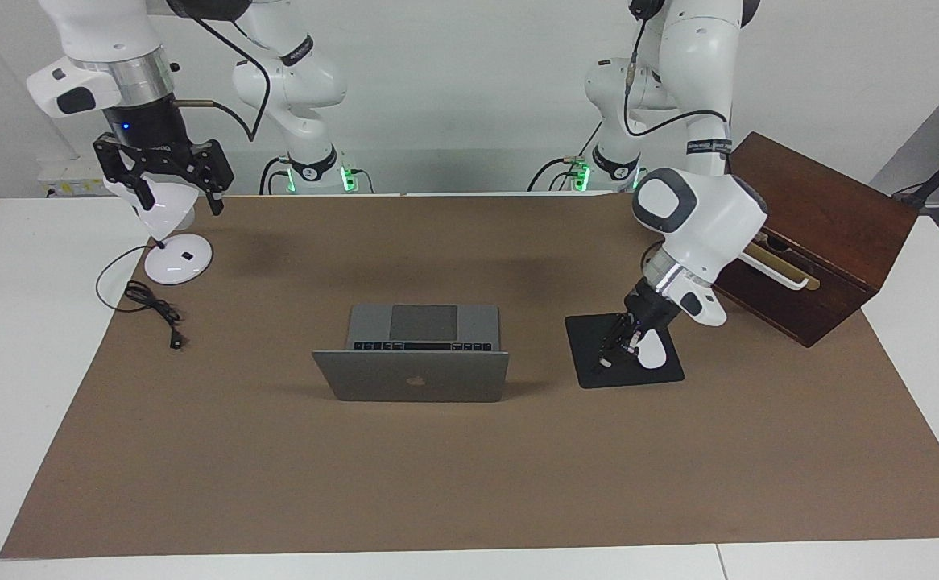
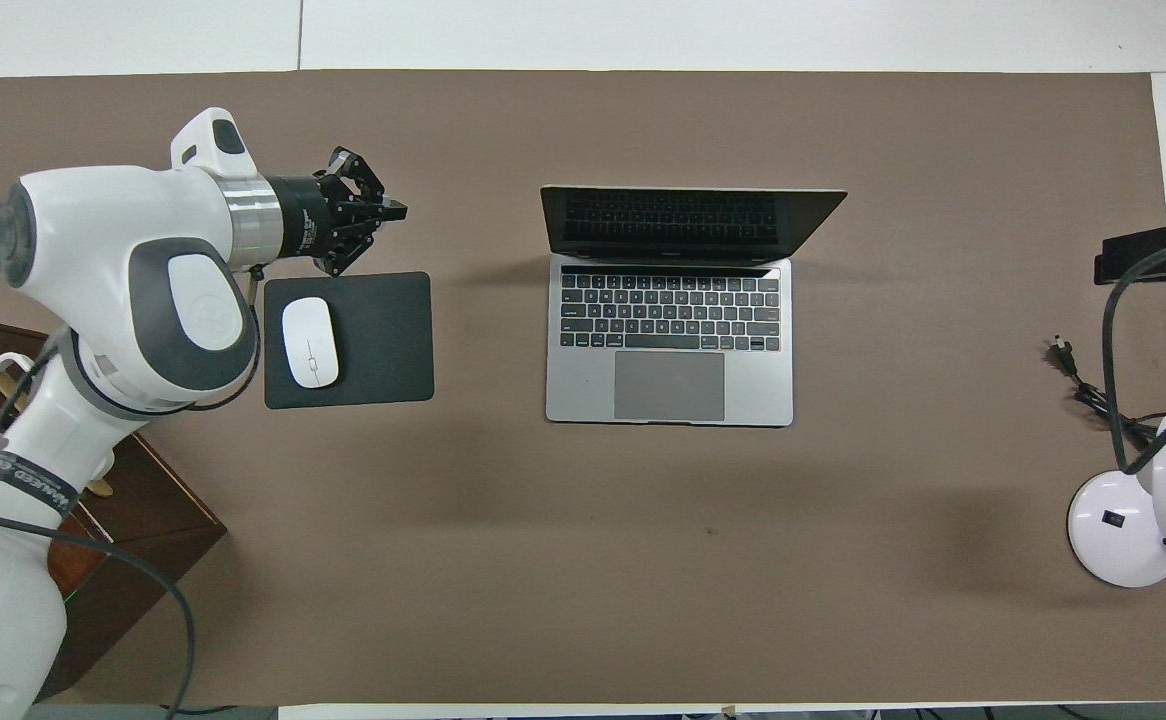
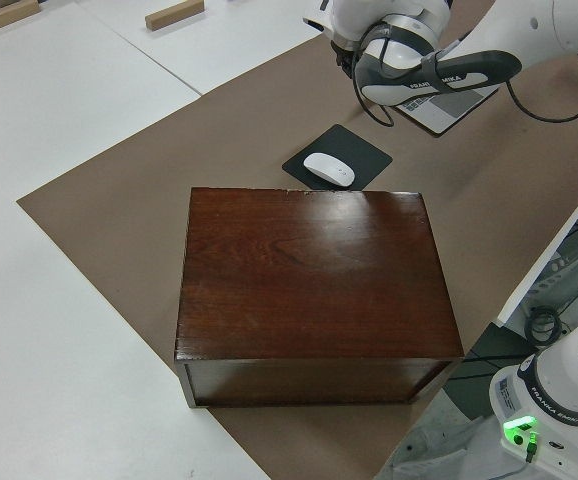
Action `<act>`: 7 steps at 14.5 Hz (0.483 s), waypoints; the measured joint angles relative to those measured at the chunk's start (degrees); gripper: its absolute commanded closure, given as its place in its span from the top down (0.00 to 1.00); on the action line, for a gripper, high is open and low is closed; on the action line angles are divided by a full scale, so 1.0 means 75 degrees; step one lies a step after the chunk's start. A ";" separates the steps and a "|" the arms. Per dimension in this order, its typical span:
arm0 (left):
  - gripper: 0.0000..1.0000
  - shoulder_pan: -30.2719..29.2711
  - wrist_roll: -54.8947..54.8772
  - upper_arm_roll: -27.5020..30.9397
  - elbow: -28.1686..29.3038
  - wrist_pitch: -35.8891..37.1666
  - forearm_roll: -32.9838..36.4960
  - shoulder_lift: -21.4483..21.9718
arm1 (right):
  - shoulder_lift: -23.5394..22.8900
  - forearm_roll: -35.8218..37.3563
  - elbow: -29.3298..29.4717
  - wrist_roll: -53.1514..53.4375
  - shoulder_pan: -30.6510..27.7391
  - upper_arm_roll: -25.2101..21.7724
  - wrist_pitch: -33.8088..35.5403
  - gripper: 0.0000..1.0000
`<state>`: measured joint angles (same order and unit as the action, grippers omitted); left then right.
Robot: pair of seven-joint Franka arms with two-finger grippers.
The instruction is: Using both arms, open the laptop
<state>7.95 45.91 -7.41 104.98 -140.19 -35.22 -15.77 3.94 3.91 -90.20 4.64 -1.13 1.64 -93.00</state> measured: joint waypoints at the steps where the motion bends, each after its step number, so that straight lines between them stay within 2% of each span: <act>1: 0.00 -0.0095 -0.0004 0.0001 -0.0183 0.0365 0.0688 0.0001 | 0.0000 -0.0001 0.0051 -0.0019 -0.0002 0.0000 0.0126 1.00; 5: 0.00 -0.0121 -0.0052 -0.0025 -0.0519 0.1413 0.3205 -0.0001 | -0.0032 -0.0505 0.0130 0.0030 -0.0053 -0.0059 0.0515 1.00; 6: 0.11 -0.0124 -0.0149 -0.0021 -0.0633 0.1774 0.3696 0.0005 | -0.0046 -0.0683 0.0166 0.0077 -0.0117 -0.0090 0.0625 1.00; 7: 0.29 -0.0143 -0.0330 0.0000 -0.0752 0.2100 0.3947 0.0026 | -0.0059 -0.0803 0.0199 0.0168 -0.0176 -0.0112 0.0711 1.00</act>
<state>6.88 43.44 -7.41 99.34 -124.44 -5.61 -15.57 3.50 -2.11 -88.71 5.90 -2.45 0.80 -87.66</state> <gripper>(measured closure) 0.991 0.000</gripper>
